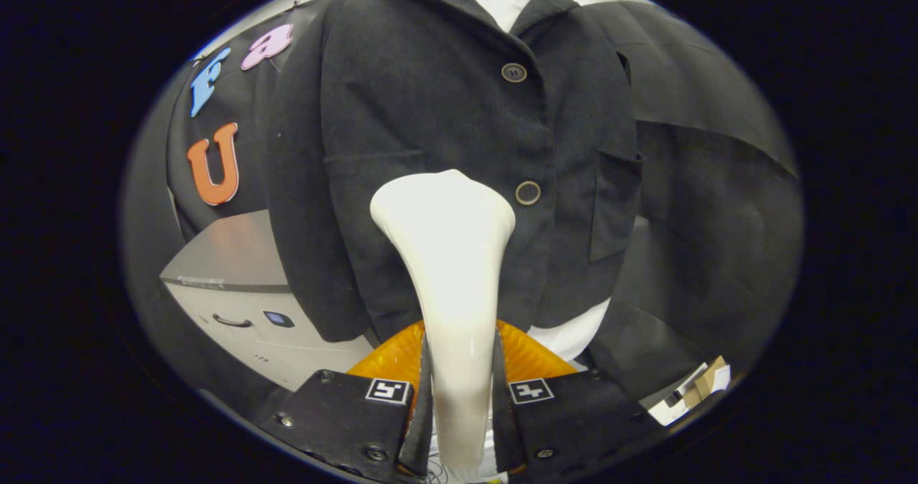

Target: Iron the clothes twice with a garment steamer, once on the left side and once on the right side.

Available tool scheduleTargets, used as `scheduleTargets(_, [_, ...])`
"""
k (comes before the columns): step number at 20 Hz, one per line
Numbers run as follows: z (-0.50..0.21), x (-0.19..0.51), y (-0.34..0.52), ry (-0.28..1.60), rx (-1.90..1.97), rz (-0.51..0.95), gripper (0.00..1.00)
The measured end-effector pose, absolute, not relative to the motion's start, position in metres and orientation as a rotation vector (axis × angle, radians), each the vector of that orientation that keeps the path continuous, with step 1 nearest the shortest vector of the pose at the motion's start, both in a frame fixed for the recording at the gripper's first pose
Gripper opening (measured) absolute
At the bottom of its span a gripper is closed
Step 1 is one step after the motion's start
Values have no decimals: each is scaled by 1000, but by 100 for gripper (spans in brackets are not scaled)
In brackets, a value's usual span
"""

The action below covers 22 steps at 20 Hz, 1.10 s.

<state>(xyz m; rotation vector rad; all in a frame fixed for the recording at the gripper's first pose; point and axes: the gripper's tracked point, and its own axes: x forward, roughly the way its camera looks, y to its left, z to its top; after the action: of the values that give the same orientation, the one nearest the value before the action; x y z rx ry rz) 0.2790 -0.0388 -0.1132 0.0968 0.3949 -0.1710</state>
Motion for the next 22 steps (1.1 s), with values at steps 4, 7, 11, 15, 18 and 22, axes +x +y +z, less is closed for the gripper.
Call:
scheduleTargets(4, [-135, 277, -40, 424, 105, -180, 37])
scheduleTargets(7, [-152, 277, -40, 449, 116, -187, 37])
scheduleTargets(11, [-175, 274, -45, 481, 130, -201, 37])
scheduleTargets(15, [-194, 271, -48, 500, 143, -208, 37])
scheduleTargets(18, [-207, 268, -50, 515, 152, -216, 37])
scheduleTargets(22, [-226, 263, -51, 538, 152, -219, 37])
